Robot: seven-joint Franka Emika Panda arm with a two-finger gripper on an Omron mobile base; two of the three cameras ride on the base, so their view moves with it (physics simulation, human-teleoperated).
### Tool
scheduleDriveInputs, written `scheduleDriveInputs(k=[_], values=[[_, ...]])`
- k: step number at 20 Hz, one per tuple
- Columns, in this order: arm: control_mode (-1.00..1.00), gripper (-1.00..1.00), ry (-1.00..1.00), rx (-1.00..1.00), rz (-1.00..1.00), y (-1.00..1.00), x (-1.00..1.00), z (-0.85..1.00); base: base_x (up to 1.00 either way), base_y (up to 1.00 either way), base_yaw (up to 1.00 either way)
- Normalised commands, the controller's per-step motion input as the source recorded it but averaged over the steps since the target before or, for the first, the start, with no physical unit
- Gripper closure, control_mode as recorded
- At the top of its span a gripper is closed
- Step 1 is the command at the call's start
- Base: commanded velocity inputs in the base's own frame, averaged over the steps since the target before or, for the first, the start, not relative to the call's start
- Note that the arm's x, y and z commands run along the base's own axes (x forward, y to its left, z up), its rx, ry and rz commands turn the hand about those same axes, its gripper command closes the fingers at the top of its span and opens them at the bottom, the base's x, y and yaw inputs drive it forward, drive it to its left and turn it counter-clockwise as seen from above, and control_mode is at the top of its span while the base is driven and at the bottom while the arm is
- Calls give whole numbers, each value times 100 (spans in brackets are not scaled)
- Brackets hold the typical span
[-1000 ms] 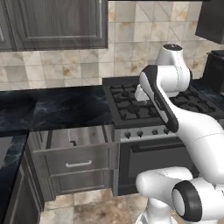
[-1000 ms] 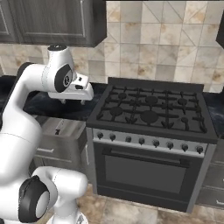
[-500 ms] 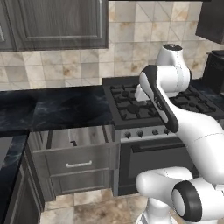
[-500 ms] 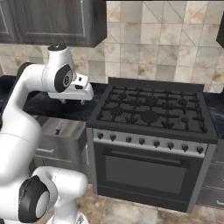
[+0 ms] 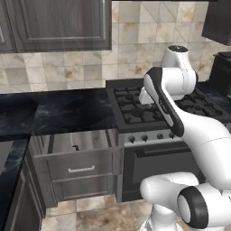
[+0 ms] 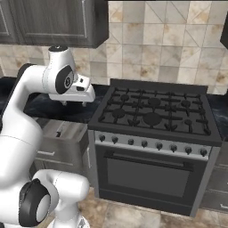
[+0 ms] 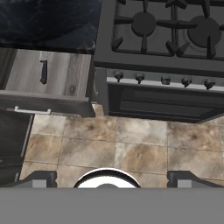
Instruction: Pick up the knife from the drawer and place it on the cutting board. Then place the meat from the plate to the cutting board.
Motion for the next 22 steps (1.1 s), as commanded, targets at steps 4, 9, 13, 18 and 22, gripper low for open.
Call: scheduleDriveInputs(k=[4,9,13,18,22], values=[[100,-100,0,0,0,0,0,0,0,0,0],[100,-100,0,0,0,0,0,0,0,0,0],[100,-100,0,0,0,0,0,0,0,0,0],[-100,-100,0,-4,-1,29,-1,-10,-2,10,0],[-100,-100,4,-20,-4,100,0,-55,0,0,0]])
